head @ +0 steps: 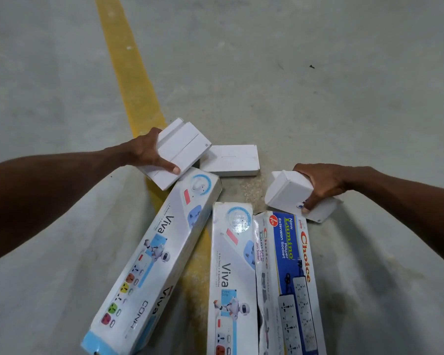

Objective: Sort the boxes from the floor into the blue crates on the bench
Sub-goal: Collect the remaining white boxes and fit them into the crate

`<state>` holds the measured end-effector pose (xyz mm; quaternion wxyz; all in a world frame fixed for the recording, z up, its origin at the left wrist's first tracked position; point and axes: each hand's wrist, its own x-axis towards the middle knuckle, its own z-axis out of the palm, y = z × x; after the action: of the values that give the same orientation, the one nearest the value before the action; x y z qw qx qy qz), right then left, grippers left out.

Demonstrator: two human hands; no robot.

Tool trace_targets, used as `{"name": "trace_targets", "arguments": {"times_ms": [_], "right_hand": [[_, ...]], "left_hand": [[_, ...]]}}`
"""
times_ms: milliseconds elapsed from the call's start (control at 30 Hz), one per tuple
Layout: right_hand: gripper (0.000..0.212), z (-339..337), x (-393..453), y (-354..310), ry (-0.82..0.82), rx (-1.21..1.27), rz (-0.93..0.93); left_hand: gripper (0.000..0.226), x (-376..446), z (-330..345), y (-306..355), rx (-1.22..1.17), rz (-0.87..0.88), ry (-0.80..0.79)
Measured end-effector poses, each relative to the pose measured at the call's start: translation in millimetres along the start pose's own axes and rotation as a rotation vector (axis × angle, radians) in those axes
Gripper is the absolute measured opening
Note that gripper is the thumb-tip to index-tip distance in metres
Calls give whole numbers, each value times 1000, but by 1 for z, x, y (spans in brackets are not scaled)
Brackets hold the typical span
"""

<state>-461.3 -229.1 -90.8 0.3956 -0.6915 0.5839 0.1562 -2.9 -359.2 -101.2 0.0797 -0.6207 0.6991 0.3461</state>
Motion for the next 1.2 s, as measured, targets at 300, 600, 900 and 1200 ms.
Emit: {"name": "trace_targets", "arguments": {"times_ms": [300,600,900,1200], "right_hand": [[40,-30,-17,-73,214,944,-166],[49,-31,-12,-215,130,1606,-314],[37,19,-8,-239,129,1503,-44],[47,29,-2,-256,117,1308,-5]], "left_hand": [[114,-15,-4,0,-294,-17,64],[96,-50,11,25,-735,118,-17],[96,-92,72,-10,-932,-56,-174],[60,-135,69,13,-1305,-112,-345]]}}
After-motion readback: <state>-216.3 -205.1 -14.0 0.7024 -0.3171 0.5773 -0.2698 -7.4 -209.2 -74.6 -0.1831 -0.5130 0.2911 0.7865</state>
